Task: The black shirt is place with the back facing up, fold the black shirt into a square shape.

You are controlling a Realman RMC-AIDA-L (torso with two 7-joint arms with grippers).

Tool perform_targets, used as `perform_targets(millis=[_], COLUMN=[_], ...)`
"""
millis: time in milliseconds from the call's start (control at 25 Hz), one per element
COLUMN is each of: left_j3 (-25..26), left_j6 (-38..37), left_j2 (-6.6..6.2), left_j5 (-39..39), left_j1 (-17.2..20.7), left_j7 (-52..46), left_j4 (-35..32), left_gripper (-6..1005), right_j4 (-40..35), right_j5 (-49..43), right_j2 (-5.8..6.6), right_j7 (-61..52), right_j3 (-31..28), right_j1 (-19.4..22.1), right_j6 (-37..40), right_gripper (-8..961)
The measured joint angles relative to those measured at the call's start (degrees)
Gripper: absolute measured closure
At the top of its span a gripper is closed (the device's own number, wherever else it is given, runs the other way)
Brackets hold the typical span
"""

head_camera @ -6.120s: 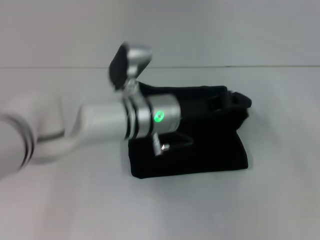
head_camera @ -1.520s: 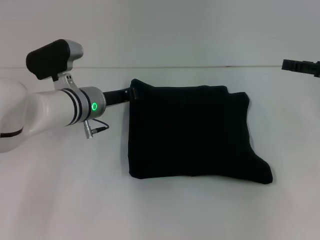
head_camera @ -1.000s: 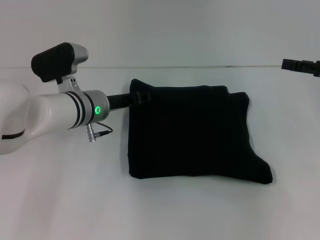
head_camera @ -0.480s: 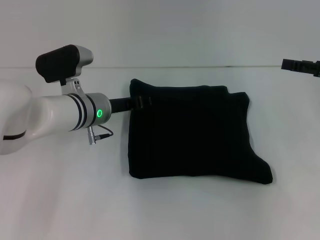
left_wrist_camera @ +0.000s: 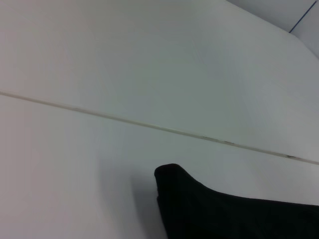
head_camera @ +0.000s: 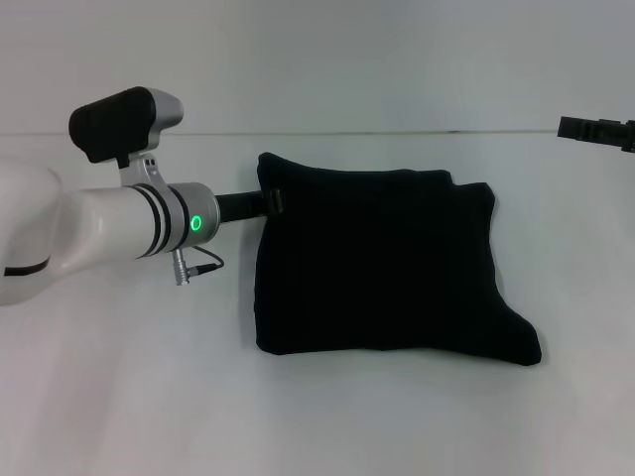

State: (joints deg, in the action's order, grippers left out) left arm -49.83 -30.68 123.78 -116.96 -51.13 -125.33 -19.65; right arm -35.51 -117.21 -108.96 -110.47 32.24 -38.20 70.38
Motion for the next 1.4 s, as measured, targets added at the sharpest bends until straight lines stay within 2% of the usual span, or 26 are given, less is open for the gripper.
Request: perform_targets(millis=[160, 360, 1120, 1240, 1400], left_j3=[0.19, 0.59, 2.11, 3.06, 3.6], left_j6=[0.0, 0.01, -2.17, -5.2, -8.27], left_j2=[-0.09, 0.0, -0.58, -1.01, -2.37], left_j5=[0.1, 0.13, 0.89, 1.24, 1.92], left_j1=[0.35, 0.81, 2.91, 4.02, 5.72], left_j7=[-0.38, -0.42, -2.18, -1.97, -2.03], left_j4=[0.06, -0.15, -1.88, -3.35, -4.76], left_gripper=[802, 978, 934, 927, 918], right_j4=[0.0, 0.02, 0.08, 0.06, 0.03], right_j5=[0.03, 0.06, 0.05, 0.05, 0.06], right_j2=[0.0, 0.0, -0.09, -0.09, -0.07], right_j7=[0.0, 0.0, 0.0, 0.0, 0.0], right_j3=[0.01, 0.02, -0.01, -0.01, -0.17], right_j1=[-0.03, -0.04, -0.3, -0.3, -0.3], right_j6=[-0.08, -0.12, -0.18, -0.17, -0.16], right_gripper=[55, 55, 55, 55, 55])
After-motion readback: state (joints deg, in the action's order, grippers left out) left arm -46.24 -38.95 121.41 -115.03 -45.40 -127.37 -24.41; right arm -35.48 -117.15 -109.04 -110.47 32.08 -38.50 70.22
